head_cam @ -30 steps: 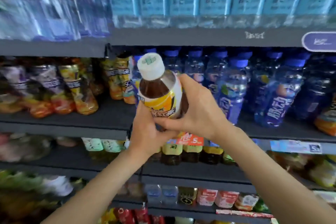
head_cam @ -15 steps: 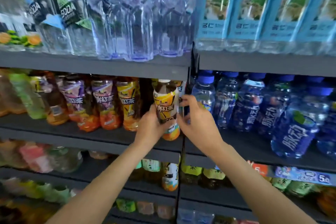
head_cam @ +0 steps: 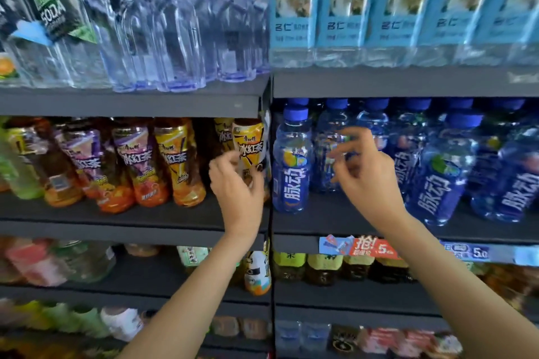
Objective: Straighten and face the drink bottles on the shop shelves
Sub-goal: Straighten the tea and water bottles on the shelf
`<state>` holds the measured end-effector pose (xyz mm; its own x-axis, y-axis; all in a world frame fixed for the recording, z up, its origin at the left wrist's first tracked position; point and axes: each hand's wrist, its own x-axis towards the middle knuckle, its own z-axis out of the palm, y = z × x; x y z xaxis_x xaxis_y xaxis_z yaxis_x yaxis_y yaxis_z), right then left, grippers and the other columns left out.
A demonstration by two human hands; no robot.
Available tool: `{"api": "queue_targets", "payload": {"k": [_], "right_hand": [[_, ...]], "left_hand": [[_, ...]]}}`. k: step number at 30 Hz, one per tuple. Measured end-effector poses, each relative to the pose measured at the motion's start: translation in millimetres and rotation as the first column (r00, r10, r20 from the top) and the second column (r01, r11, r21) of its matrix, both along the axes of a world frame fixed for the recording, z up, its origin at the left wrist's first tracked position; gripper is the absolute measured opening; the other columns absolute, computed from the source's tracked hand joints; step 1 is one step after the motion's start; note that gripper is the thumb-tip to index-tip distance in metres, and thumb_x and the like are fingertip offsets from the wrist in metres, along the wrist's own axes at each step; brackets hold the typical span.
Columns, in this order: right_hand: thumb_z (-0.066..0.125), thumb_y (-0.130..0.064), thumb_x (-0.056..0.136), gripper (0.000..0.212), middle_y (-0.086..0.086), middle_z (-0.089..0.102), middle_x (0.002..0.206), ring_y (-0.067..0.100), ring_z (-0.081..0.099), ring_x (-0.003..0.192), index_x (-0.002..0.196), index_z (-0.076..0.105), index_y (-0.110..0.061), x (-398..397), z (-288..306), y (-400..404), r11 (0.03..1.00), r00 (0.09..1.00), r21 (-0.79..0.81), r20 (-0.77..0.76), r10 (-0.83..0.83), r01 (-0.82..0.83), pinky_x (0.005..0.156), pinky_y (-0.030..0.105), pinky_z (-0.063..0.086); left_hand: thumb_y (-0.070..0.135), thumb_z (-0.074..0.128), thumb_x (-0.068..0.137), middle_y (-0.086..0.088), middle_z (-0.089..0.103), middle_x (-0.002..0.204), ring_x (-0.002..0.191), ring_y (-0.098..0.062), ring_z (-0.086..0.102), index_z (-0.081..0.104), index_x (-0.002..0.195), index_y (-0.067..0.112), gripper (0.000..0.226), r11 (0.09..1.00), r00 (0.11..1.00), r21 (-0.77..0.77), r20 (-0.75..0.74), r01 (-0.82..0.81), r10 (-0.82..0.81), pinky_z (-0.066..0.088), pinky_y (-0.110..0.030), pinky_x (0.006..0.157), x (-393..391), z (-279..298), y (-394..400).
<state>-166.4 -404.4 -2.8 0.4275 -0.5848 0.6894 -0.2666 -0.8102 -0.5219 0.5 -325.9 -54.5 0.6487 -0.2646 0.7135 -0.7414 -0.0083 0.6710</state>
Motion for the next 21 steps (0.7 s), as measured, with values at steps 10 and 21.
{"api": "queue_targets", "payload": {"k": [10,21], "right_hand": [[0.055,-0.001,0.086,0.043,-0.002,0.065,0.083,0.019,0.057,0.056,0.126,0.04,-0.004,-149,1,-66,0.987,0.983,-0.046,0.113,-0.145,0.151,0.063,0.036,0.048],[0.068,-0.026,0.079,0.066,0.029,0.041,0.126,0.041,0.038,0.12,0.127,0.037,0.01,-353,-20,-212,0.733,0.743,0.293,0.1,-0.662,0.613,0.096,0.039,0.025]], "left_hand": [[0.011,0.046,0.084,0.007,0.037,0.097,0.091,-0.006,0.039,0.048,0.107,0.008,0.023,0.923,0.908,0.09,0.168,0.374,-0.384,0.036,-0.022,0.082,-187,15,-90],[0.003,0.051,0.076,-0.011,0.051,0.105,0.097,-0.028,0.051,0.05,0.113,0.001,0.037,0.813,0.767,0.374,0.309,0.446,-0.563,0.038,-0.037,0.088,-375,21,-188]]}}
